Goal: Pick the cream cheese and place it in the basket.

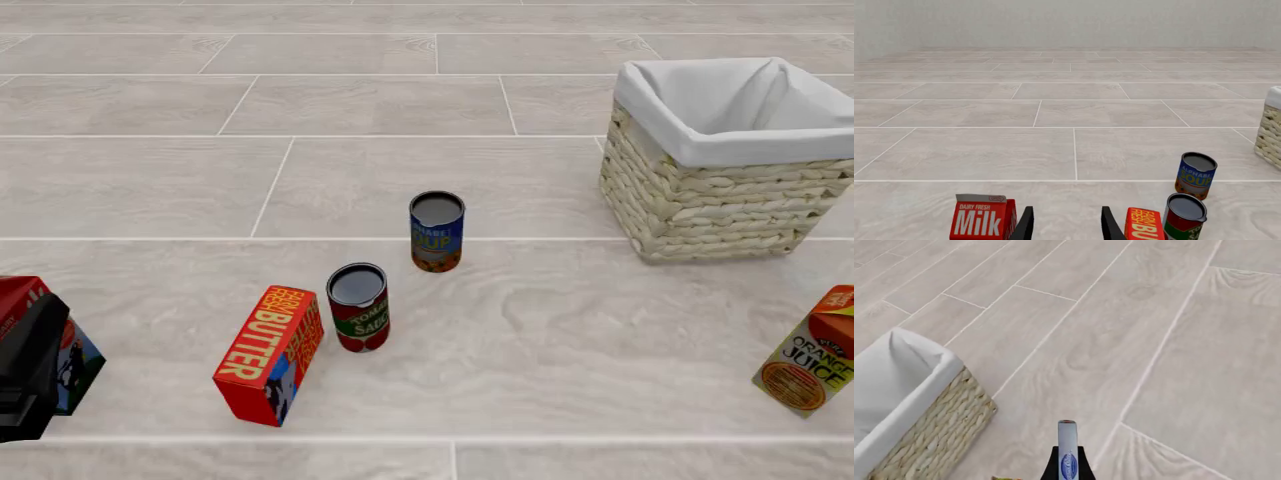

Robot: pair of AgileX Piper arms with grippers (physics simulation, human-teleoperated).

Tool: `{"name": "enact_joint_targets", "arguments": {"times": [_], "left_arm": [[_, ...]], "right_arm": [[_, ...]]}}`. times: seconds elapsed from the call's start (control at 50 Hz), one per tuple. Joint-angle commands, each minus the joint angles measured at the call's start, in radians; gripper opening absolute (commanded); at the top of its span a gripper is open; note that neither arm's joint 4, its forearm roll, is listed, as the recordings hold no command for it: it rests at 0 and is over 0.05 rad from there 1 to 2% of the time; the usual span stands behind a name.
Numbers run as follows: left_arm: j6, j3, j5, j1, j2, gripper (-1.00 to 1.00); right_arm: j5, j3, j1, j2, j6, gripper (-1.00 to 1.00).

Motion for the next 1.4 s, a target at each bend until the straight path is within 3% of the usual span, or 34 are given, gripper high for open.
{"name": "enact_joint_targets", "arguments": {"times": [0.02,0.3,0.36,0.42,0.44,0.5,0.52,0.56,0.78,1.14,1.4], "left_arm": [[0.0,0.0,0.0,0.0,0.0,1.0],[0.0,0.0,0.0,0.0,0.0,1.0],[0.0,0.0,0.0,0.0,0.0,1.0],[0.0,0.0,0.0,0.0,0.0,1.0],[0.0,0.0,0.0,0.0,0.0,1.0],[0.0,0.0,0.0,0.0,0.0,1.0],[0.0,0.0,0.0,0.0,0.0,1.0],[0.0,0.0,0.0,0.0,0.0,1.0],[0.0,0.0,0.0,0.0,0.0,1.0],[0.0,0.0,0.0,0.0,0.0,1.0],[0.0,0.0,0.0,0.0,0.0,1.0]], "right_arm": [[0.085,-0.119,0.05,-0.093,-0.018,-1.0],[0.1,-0.208,0.192,-0.101,-0.005,-1.0],[0.095,-0.231,0.225,-0.098,-0.051,-1.0],[0.092,-0.245,0.288,-0.078,-0.035,-1.0],[0.083,-0.253,0.348,-0.049,-0.061,-1.0],[0.077,-0.271,0.363,-0.059,-0.088,-1.0],[0.077,-0.29,0.393,-0.059,-0.134,-1.0],[0.079,-0.31,0.418,-0.052,-0.114,-1.0],[0.096,-0.427,0.579,0.06,-0.161,-1.0],[0.129,-0.586,0.66,0.276,-0.24,-1.0],[0.144,-0.597,0.73,0.389,-0.257,-1.0]]}}
